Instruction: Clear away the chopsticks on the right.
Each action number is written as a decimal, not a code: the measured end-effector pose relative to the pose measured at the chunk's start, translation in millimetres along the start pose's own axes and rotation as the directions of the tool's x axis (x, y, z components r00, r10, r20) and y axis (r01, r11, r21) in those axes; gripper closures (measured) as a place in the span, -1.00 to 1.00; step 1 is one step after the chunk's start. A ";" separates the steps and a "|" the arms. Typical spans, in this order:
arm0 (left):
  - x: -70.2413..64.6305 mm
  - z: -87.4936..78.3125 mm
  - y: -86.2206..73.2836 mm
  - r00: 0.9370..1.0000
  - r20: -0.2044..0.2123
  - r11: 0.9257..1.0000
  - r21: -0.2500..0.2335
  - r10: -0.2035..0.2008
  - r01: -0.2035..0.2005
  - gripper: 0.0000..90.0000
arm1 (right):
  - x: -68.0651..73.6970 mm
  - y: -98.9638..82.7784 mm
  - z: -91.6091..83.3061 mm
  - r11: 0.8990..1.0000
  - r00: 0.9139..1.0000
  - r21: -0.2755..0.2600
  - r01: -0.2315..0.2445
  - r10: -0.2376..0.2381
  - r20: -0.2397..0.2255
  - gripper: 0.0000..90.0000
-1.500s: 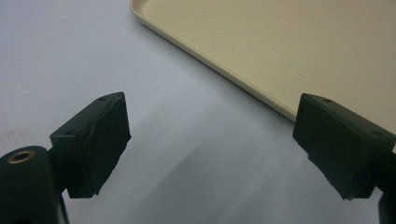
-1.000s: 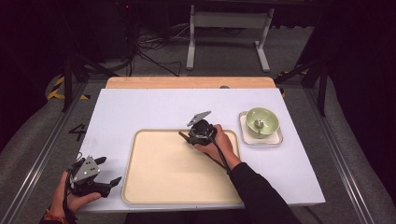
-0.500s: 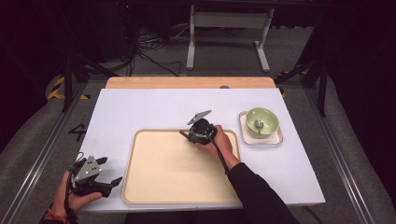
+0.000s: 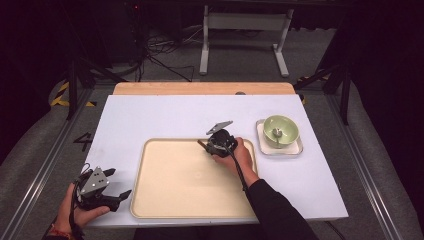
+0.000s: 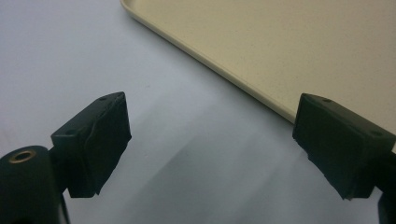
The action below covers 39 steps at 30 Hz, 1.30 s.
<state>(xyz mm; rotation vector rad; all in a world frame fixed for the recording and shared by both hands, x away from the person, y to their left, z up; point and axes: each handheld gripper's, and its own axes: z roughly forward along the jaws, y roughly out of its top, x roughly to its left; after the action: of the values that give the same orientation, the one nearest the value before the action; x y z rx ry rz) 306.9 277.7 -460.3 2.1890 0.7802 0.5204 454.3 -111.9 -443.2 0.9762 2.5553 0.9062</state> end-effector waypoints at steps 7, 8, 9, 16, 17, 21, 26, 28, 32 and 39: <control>-0.1 -1.6 -0.1 1.000 -0.007 1.000 -0.008 -0.010 0.010 -0.73 | -5.4 -7.8 -6.1 1.000 1.000 -0.002 -0.021 0.021 0.006 0.88; -0.5 -1.7 0.3 1.000 -0.007 1.000 -0.005 -0.005 0.005 -0.73 | -5.7 -8.8 -6.9 1.000 1.000 -0.002 -0.021 0.021 0.012 0.88; -0.8 -1.6 0.5 1.000 -0.007 1.000 -0.004 -0.003 0.003 -0.73 | -6.2 -9.9 -7.7 1.000 1.000 -0.004 -0.020 0.020 0.013 0.88; 1.9 -0.6 -0.9 1.000 -0.007 1.000 0.002 -0.007 0.007 -0.73 | -8.0 -13.7 -11.3 1.000 0.999 0.000 -0.027 0.027 0.022 0.87; 1.5 -0.4 -0.9 1.000 -0.003 1.000 0.001 -0.002 0.002 -0.73 | -8.3 -14.5 -11.7 0.999 0.999 -0.002 -0.032 0.032 0.022 0.87; 1.0 -2.2 -1.4 1.000 -0.001 1.000 -0.004 0.001 -0.001 -0.73 | -10.0 -20.4 -16.1 0.999 0.998 -0.005 -0.049 0.049 0.037 0.88; 1.1 -2.1 -0.9 1.000 -0.004 1.000 -0.005 0.000 0.000 -0.73 | -12.9 -26.2 -21.2 0.997 0.996 -0.005 -0.074 0.074 0.039 0.80; 1.3 -1.8 -0.8 1.000 -0.003 1.000 -0.004 -0.002 0.002 -0.73 | -12.8 -25.7 -21.4 0.997 0.996 -0.001 -0.076 0.076 0.039 0.75; 0.9 -2.3 -0.4 1.000 -0.003 1.000 -0.004 0.000 0.000 -0.73 | -10.2 -21.1 -18.9 0.999 0.998 0.011 -0.042 0.041 0.044 0.55; 1.6 -1.8 -2.3 1.000 -0.002 1.000 0.000 -0.002 0.002 -0.73 | -20.9 -26.5 -29.0 0.997 0.998 0.047 -0.060 0.061 -0.016 0.36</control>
<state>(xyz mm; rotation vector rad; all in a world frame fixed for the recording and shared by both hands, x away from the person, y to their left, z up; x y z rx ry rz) 306.2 281.0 -460.7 2.1879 0.7830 0.5213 443.6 -154.7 -437.3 1.0685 2.5854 0.8778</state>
